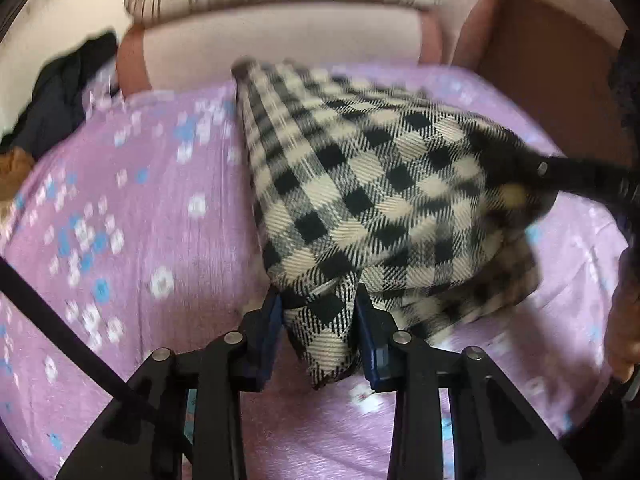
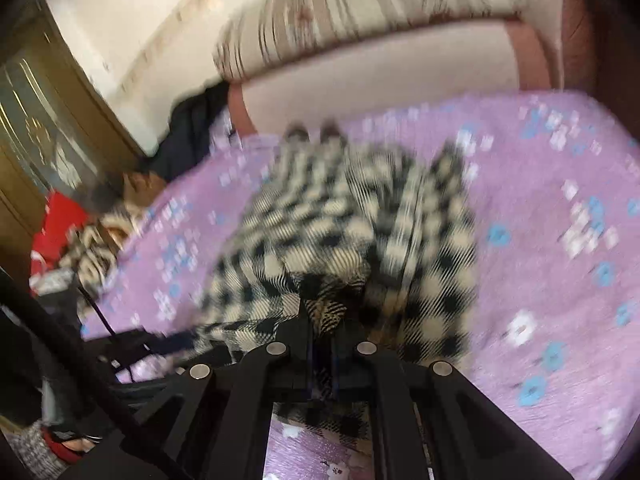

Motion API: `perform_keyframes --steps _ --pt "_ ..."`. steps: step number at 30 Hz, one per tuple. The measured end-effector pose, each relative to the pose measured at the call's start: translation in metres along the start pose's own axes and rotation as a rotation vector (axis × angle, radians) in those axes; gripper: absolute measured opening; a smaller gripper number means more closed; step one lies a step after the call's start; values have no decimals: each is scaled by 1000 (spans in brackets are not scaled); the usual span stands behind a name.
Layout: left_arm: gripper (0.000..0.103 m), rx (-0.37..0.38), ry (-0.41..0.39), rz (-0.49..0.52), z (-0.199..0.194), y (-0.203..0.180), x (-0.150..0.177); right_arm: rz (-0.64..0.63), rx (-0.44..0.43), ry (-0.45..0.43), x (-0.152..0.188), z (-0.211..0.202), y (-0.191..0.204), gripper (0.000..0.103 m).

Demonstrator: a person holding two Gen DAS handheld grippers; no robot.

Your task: Fold large clothes

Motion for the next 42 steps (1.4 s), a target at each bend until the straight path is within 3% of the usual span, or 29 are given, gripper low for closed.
perform_keyframes --steps 2,3,5,6,9,13,16,18,20,22,27,31,33,34,35,38,42 --pt "44 26 -43 38 -11 -15 -9 34 -13 -53 -9 -33 -11 6" --pt "54 29 -56 46 -14 -22 -11 43 -9 -60 -8 -42 -16 6" --pt "57 59 -46 45 -9 -32 -7 61 21 -40 7 -54 -34 6" --pt "54 63 -34 46 -6 -34 -4 73 29 -15 16 -53 -42 6" --pt "26 58 45 79 18 -43 19 78 94 99 51 -31 -62 6" --pt "25 15 59 94 30 -44 35 14 166 202 76 -9 -67 7" --pt "25 -5 52 121 26 -48 36 34 127 136 50 -29 -69 10" --pt "25 -7 53 109 25 -45 35 83 101 48 23 -48 -75 25" --pt "25 -4 58 97 26 -42 36 120 146 -61 -8 -60 -86 43" --pt "25 -7 57 105 26 -40 36 155 132 -98 -30 -51 -88 50" --pt "25 -24 61 140 26 -44 37 180 60 -60 -63 14 -75 50" --pt "26 -22 70 138 24 -45 40 197 144 13 -71 61 -85 50" --pt "26 -21 73 143 24 -45 41 224 132 71 -60 77 -90 50" --pt "26 -22 72 144 25 -45 41 235 103 90 -57 81 -89 37" --pt "26 -25 72 142 25 -44 41 232 65 101 -54 81 -85 14" --pt "26 -39 68 142 26 -45 41 208 55 44 -68 61 -77 12" --pt "26 -50 82 161 25 -48 44 194 211 -47 -84 37 -88 4"
Point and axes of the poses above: each gripper's, at about its wrist camera, not at the fingertips, and z roughly the way its jaws point, y to its left, x to its underside, the point moved 9 cm from there along z, roughly the way its jaws point, and after that the axes turned 7 degrees about x, right-handed, at the moved point
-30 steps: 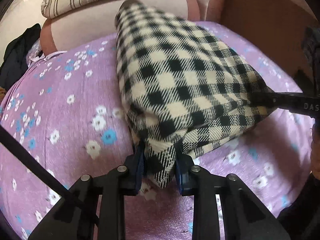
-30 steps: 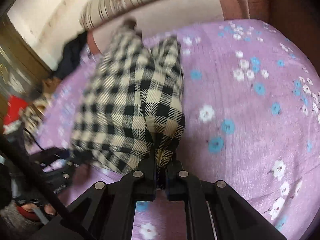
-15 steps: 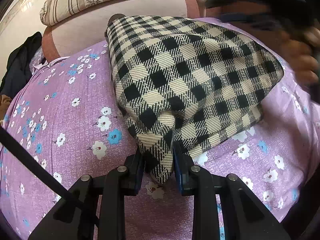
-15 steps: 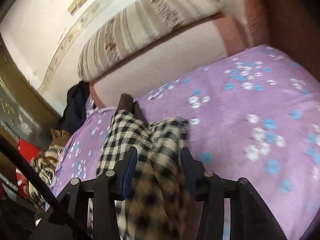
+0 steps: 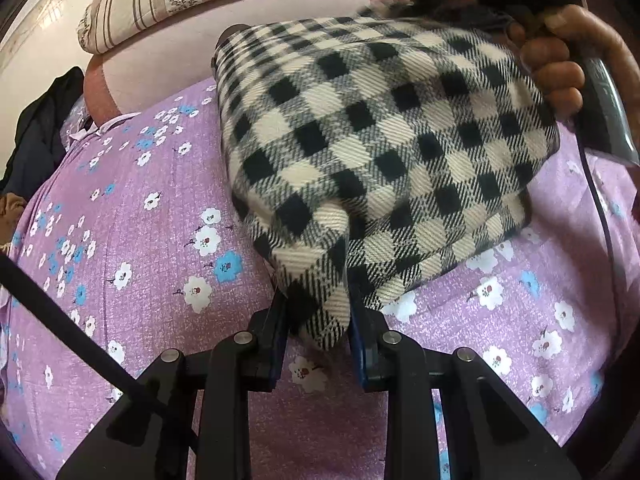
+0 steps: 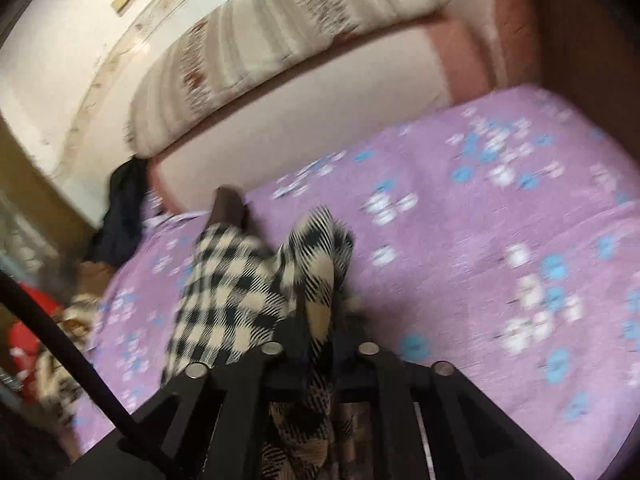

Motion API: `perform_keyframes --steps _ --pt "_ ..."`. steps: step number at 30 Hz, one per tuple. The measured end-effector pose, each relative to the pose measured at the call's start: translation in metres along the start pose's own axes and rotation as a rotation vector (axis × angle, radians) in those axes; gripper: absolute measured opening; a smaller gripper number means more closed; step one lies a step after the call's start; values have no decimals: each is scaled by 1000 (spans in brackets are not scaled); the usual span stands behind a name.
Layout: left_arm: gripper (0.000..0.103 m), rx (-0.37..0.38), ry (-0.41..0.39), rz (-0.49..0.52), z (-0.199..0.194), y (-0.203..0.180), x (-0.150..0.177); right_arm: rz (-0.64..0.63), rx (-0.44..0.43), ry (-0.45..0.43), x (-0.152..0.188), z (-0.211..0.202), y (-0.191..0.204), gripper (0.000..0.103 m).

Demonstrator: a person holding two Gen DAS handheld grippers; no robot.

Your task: Fold large clothes

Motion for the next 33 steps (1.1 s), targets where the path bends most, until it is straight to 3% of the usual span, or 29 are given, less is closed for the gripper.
perform_keyframes --steps 2,5,8,11,13,16,19,23,27,31,33 --pt "25 10 8 -3 -1 0 2 -25 108 4 4 7 -12 4" --pt "23 71 32 -38 -11 3 5 -39 190 77 22 32 -25 4" --pt "22 157 23 -74 -33 9 4 -16 172 52 15 19 -29 5" --pt "23 233 -15 -105 -58 14 -4 -3 186 -37 2 -15 -32 12" --pt "23 259 -52 -153 -68 22 -18 1 141 -78 -2 -33 -25 12" --pt "23 284 -110 -248 -70 36 -51 26 -93 -29 8 -46 4 12" --pt "23 253 -150 -281 -55 46 -90 19 -205 55 30 -40 20 12" --pt "23 247 -106 -294 -19 46 -116 -26 -192 183 68 -18 15 12" --pt "23 145 72 -191 37 30 -88 -88 -82 282 101 6 -9 2" --pt "23 67 27 -107 31 20 -83 -95 -66 299 109 14 -16 0" --pt "23 68 27 -95 23 17 -77 -108 -45 294 107 11 -14 0"
Point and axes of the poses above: each gripper's, at about its wrist camera, not at the fingertips, and z roughly the way its jaws point, y to its left, x to its underside, the point moved 9 cm from there along z, roughly the way its jaws point, and after that the axes turned 7 degrees about x, right-handed, at the moved point
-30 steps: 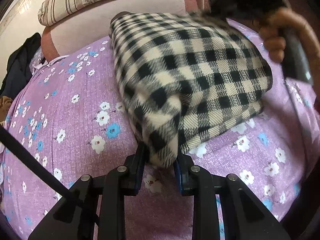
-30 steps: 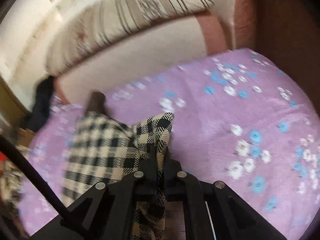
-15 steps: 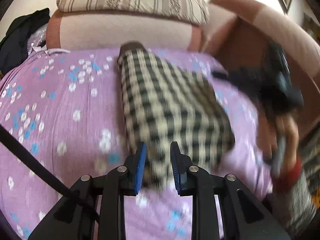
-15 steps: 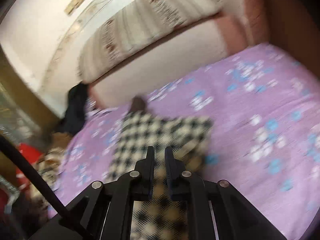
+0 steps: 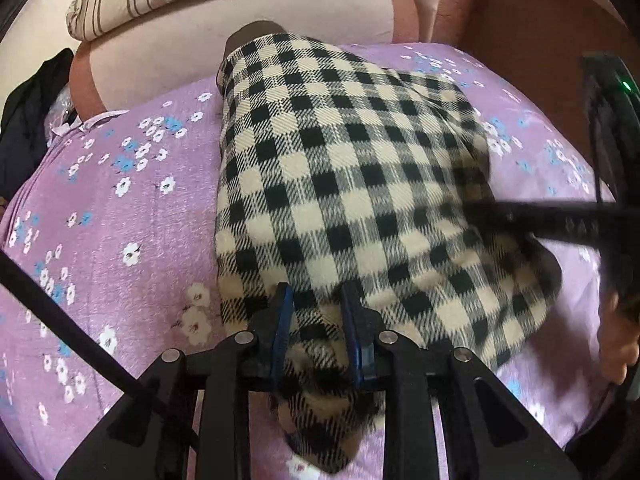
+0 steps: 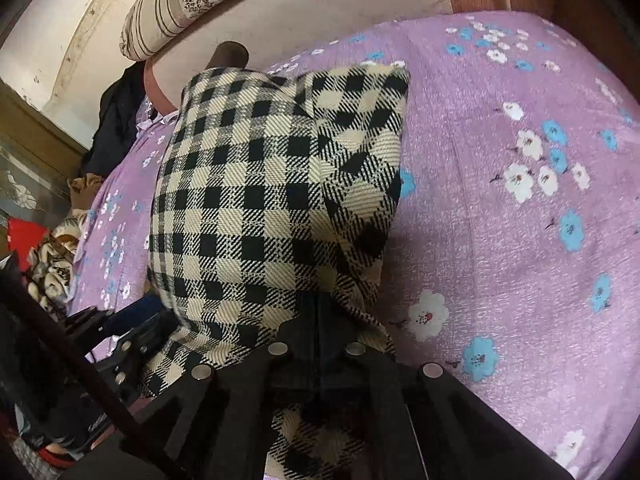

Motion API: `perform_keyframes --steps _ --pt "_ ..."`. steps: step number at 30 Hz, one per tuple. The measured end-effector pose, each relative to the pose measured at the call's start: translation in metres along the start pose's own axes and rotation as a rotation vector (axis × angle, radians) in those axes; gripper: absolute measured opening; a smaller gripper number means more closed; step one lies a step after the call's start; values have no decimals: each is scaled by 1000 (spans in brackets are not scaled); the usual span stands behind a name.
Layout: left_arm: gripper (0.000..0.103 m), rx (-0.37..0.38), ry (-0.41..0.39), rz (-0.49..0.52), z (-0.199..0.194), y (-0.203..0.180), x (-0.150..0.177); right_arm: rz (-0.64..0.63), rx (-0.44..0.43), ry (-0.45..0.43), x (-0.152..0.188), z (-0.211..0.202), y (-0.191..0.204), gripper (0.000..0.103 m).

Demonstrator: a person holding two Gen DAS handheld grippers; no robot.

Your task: Fold large clothes

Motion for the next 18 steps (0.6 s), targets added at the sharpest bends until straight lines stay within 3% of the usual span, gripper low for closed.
perform_keyframes --steps 8,13,15,18 --pt "25 64 -15 -69 -27 14 62 -55 107 20 30 -19 2 0" --pt "30 102 7 -108 -36 21 81 -95 299 99 74 -25 -18 0" --pt "30 115 -1 -102 -47 19 85 -83 354 67 82 -43 -27 1" --pt "30 103 -50 -54 -73 12 89 -22 291 -58 79 -78 -26 2"
Point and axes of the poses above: each gripper's, at about its wrist camera, not at the fingertips, and z roughly the way its jaws point, y to its left, x to its underside, the point moved 9 cm from there along z, roughly the way its jaws point, and after that the axes turned 7 degrees about x, right-handed, at the moved point
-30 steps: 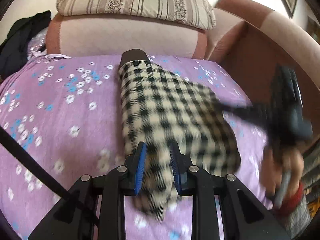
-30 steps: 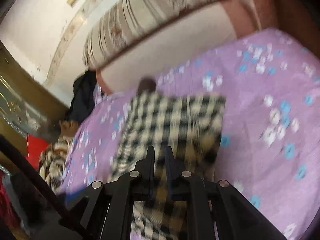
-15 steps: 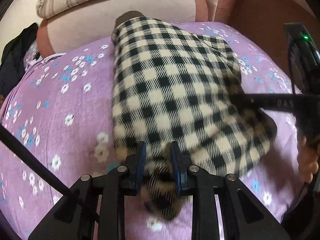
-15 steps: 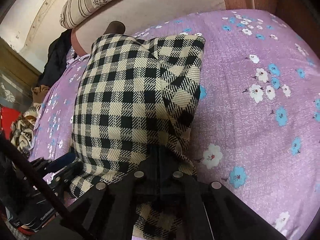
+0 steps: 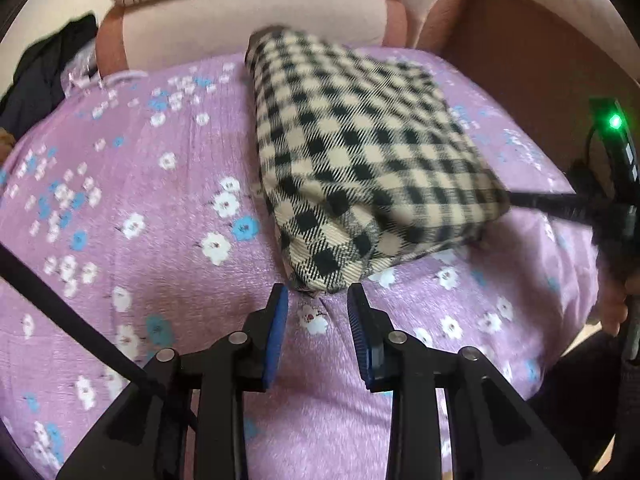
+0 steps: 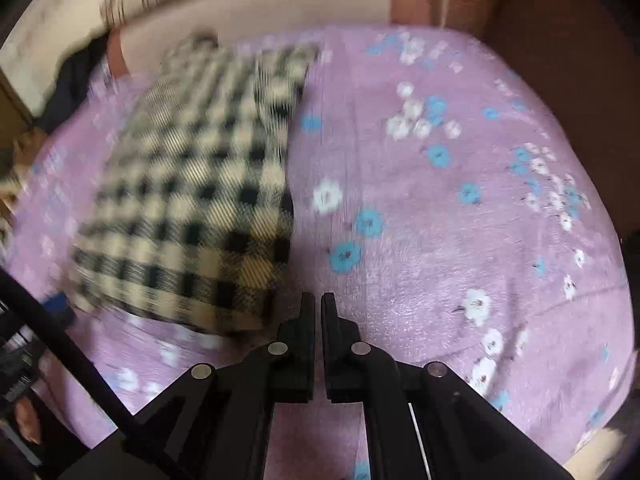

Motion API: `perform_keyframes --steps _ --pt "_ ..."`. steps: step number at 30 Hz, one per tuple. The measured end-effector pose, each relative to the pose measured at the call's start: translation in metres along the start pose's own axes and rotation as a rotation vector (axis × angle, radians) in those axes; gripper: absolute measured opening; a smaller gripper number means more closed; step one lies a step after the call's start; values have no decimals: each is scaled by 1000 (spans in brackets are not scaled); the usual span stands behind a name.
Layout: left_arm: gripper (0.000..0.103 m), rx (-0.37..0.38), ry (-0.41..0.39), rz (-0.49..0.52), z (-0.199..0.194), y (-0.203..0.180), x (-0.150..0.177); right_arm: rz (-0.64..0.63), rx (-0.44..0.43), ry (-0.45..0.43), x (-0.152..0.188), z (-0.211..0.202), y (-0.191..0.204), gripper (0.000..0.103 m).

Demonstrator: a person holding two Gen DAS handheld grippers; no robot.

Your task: Fold large clothes

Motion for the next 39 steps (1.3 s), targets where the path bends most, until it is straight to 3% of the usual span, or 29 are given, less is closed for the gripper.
perform_keyframes --steps 3,5,8,10,11,13,16,19,23,28,30,31,33,35,39 --pt "30 10 -66 26 -17 -4 -12 78 -95 -172 -17 -35 -1 8" --pt "34 5 -102 9 -20 -3 -26 89 -148 -206 -24 -40 8 13" --pt "39 -3 -101 -21 -12 -3 -43 55 -175 -154 -19 -20 25 17" --pt "56 -30 -78 -24 5 0 -48 30 -165 -59 -8 7 35 17" --pt "56 -60 -49 -32 16 5 -44 5 -126 5 1 21 38 17" --pt "56 -75 8 -50 32 11 -31 -25 -62 46 11 31 33 20" --pt "57 -20 42 -86 42 16 -8 -21 -32 47 12 21 21 37" --pt "56 5 54 -79 34 20 9 22 -39 35 8 14 9 38" --pt "56 59 -4 -81 8 23 8 101 -55 -93 -4 -10 -7 38" --pt "56 66 -112 -107 -21 35 -43 160 -168 -261 -30 -40 3 37" --pt "56 40 -157 -93 -22 38 -77 137 -206 -272 -34 -41 25 27" --pt "56 31 -173 -82 -21 37 -92 114 -224 -265 -39 -39 33 21" --pt "56 19 -182 -65 -11 34 -119 54 -242 -243 -38 -31 56 20" --pt "56 31 -152 -64 16 31 -144 -11 -216 -200 -33 -15 79 20" --pt "56 -31 -64 -68 74 38 -164 -88 -141 -105 -22 20 90 21"
Point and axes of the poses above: each gripper's, at about its wrist camera, not at the fingertips, and z roughly the way its jaws point, y to its left, x to its underside, the point moved 9 cm from there along z, roughly the way its jaws point, and after that the axes turned 7 degrees about x, right-handed, at the moved point
